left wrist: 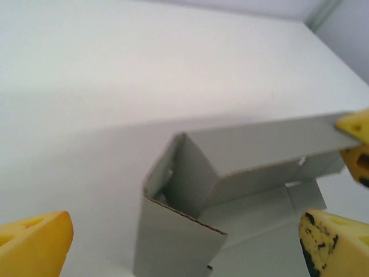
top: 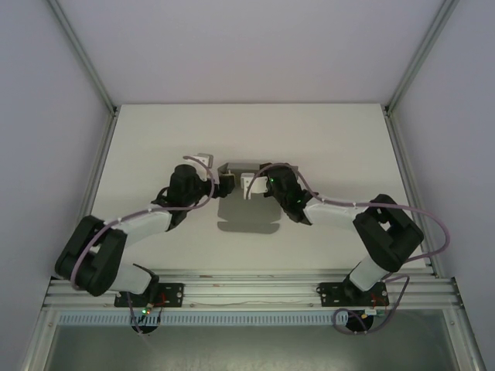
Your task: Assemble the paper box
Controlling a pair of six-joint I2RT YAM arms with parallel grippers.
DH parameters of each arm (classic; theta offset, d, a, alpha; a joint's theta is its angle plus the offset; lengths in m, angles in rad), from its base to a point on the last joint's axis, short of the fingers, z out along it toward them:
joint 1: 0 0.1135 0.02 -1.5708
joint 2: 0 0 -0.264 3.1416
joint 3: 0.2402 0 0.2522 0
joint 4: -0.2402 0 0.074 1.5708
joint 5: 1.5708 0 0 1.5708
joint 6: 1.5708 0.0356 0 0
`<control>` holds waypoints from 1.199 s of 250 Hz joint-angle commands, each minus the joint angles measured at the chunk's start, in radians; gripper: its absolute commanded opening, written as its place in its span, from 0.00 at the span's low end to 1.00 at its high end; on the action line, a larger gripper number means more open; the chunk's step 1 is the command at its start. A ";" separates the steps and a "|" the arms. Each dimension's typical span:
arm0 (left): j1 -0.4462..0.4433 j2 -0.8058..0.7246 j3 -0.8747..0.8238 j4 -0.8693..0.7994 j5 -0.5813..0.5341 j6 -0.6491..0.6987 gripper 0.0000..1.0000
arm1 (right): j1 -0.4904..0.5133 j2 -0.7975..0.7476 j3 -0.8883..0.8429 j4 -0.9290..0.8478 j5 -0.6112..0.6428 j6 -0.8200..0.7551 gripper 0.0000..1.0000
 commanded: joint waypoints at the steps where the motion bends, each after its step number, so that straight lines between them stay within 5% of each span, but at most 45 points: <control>1: 0.053 -0.057 -0.040 -0.069 -0.118 -0.054 1.00 | -0.004 0.062 -0.038 0.186 0.018 -0.101 0.00; 67: 0.127 -0.022 -0.049 -0.097 -0.050 -0.046 0.97 | -0.008 0.156 -0.071 0.425 -0.019 -0.150 0.00; 118: 0.121 0.104 -0.031 0.024 0.044 -0.027 0.76 | -0.009 0.126 -0.064 0.335 -0.039 -0.122 0.00; 197: 0.034 0.286 0.043 0.186 0.183 0.064 0.61 | -0.010 0.101 -0.042 0.212 -0.009 -0.108 0.00; 286: -0.008 0.394 0.199 0.090 0.088 0.071 0.59 | 0.005 0.091 -0.031 0.087 -0.025 -0.084 0.00; 300: -0.014 0.406 0.216 0.079 0.090 0.076 0.52 | 0.005 0.098 -0.022 0.065 -0.024 -0.075 0.00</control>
